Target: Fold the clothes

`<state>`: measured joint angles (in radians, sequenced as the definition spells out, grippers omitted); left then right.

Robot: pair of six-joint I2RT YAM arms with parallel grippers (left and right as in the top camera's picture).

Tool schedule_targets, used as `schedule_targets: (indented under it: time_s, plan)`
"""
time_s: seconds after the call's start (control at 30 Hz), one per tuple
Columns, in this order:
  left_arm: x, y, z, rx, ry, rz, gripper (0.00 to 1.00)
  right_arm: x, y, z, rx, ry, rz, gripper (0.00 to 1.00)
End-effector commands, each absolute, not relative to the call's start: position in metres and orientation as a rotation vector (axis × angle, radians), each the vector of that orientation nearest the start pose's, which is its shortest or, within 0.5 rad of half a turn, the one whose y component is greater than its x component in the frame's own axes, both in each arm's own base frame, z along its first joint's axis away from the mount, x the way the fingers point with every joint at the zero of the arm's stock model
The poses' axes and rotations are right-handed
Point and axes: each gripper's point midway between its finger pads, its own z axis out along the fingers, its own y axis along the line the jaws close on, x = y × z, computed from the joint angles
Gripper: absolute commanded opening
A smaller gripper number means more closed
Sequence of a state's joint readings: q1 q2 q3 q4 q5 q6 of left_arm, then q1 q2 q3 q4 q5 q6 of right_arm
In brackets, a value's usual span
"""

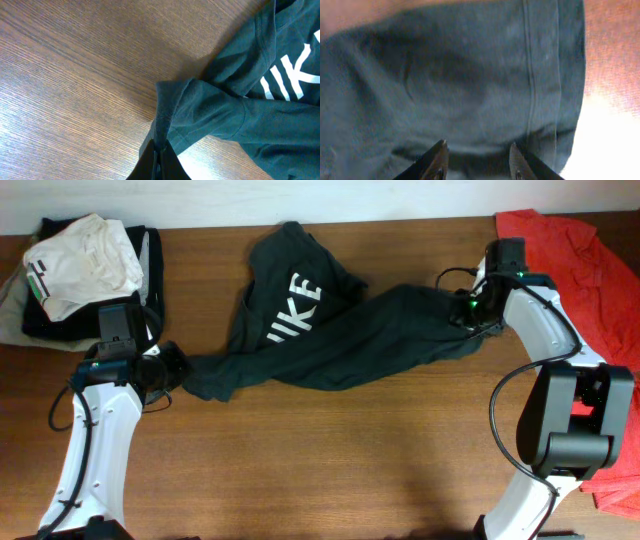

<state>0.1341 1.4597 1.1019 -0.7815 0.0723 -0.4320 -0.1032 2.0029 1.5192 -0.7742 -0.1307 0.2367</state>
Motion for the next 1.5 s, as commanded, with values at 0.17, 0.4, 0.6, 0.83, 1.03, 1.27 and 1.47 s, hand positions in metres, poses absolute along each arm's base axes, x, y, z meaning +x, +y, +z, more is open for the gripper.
schedule_targets:
  time_s: [0.17, 0.4, 0.6, 0.83, 1.03, 1.27, 1.47]
  plan:
    - [0.346, 0.034, 0.126, -0.75, 2.606, -0.198, 0.02, 0.377, -0.015, 0.045, 0.521, 3.093, 0.19, 0.56]
    - [0.346, 0.034, 0.126, -0.75, 2.606, -0.198, 0.02, 0.379, -0.014, 0.01, 0.507, 3.037, 0.196, 0.52]
    - [0.346, 0.034, 0.126, -0.75, 2.606, -0.198, 0.02, 0.399, -0.016, 0.007, 0.486, 2.951, 0.201, 0.46]
    - [0.346, 0.034, 0.126, -0.75, 2.606, -0.197, 0.02, 0.419, -0.018, 0.01, 0.464, 2.867, 0.204, 0.37]
    - [0.346, 0.037, 0.126, -0.754, 2.603, -0.177, 0.02, 0.441, -0.02, 0.017, 0.44, 2.774, 0.207, 0.04]
    - [0.346, 0.037, 0.126, -0.754, 2.603, -0.176, 0.02, 0.475, -0.022, 0.042, 0.41, 2.654, 0.213, 0.04]
    - [0.346, 0.038, 0.125, -0.757, 2.603, -0.167, 0.02, 0.507, -0.016, 0.032, 0.44, 2.543, 0.251, 0.05]
